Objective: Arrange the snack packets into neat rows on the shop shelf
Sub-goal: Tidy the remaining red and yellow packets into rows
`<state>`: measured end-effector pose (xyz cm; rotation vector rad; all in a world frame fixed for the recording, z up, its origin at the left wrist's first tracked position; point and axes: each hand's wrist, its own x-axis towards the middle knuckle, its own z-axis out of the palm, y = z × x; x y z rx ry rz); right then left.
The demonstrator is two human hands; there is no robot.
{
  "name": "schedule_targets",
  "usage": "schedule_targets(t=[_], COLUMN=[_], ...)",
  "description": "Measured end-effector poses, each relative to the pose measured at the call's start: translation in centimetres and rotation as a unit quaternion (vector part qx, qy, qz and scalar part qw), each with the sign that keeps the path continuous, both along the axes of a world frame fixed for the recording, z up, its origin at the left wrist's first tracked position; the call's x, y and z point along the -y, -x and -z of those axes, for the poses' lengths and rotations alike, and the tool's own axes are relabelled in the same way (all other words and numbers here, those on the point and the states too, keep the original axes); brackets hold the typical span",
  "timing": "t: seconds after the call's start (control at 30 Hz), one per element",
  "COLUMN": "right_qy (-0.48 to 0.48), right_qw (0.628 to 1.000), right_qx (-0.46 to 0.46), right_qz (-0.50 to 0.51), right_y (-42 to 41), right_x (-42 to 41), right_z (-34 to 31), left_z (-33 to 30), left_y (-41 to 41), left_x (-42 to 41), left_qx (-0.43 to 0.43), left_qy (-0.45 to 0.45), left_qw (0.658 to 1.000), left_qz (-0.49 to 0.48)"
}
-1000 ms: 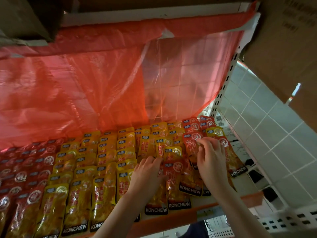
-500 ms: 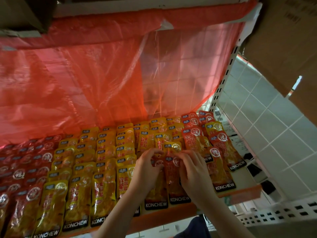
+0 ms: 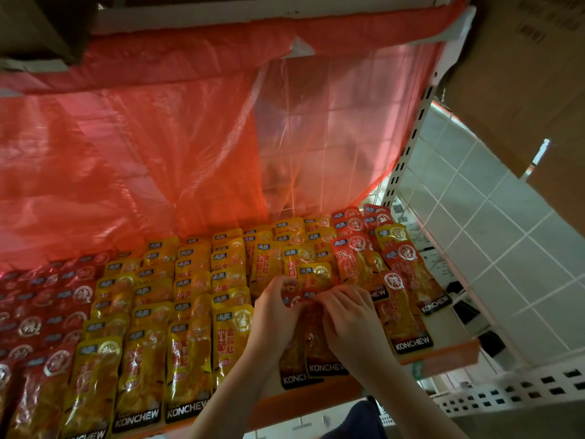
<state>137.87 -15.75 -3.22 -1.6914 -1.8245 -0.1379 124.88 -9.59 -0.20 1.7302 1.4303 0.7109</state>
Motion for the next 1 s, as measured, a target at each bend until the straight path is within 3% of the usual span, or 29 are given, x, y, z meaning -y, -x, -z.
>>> schedule_targets(t=[0.37,0.73,0.87,1.0], right_qy=[0.007,-0.022,0.007,0.136], right_qw=[0.998,0.983,0.957,0.893], right_qx=[-0.066,-0.180,-0.287,-0.421], right_qz=[0.006,-0.011,-0.039,-0.083], right_y=[-0.1,-0.1,0.0,0.6], right_x=[0.1,0.5,0.6,1.1], right_z=[-0.5,-0.5,-1.3,-3.0], left_z=[-1.3,-5.7,-5.8,-5.6], left_y=[1.3,2.7,2.3,1.4], left_x=[-0.3,0.6,0.5,0.7], left_qx=[0.044,0.235,0.286,0.318], left_qy=[0.025,0.041,0.053,0.060], left_qw=[0.998,0.970,0.955,0.944], left_qz=[-0.043,-0.044,-0.055,-0.058])
